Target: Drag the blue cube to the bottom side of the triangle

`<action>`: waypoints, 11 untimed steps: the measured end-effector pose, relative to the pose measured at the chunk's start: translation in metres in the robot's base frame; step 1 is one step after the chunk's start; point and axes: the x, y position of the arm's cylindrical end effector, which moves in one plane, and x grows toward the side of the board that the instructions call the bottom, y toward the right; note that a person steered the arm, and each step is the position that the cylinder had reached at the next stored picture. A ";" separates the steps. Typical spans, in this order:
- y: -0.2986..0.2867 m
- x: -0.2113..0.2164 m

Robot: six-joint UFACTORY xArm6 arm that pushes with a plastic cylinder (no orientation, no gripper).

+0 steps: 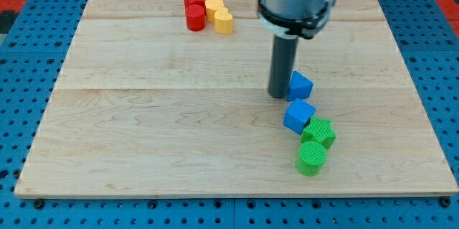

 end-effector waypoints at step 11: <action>0.058 0.076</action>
